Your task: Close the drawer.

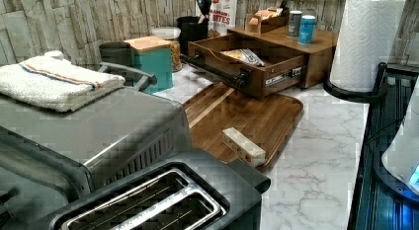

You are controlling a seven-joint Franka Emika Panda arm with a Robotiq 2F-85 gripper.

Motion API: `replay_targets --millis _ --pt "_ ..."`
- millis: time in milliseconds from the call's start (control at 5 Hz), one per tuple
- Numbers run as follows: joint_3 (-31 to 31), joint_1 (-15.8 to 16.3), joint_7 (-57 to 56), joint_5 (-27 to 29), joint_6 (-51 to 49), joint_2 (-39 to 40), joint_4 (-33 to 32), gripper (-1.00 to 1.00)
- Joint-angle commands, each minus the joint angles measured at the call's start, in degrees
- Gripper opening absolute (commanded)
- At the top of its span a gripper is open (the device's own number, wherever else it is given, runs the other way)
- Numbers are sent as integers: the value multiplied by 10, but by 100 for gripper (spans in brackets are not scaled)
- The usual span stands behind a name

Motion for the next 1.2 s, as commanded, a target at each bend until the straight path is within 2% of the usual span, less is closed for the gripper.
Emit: replay_targets --millis 200,400,800,1200 --pt "0 0 0 -2 0 0 -1 -100" --pt "3 5 -16 -22 36 25 -6 -100" --pt "10 11 -41 -45 64 111 65 -100" --pt "15 13 -47 -82 117 152 107 -100"
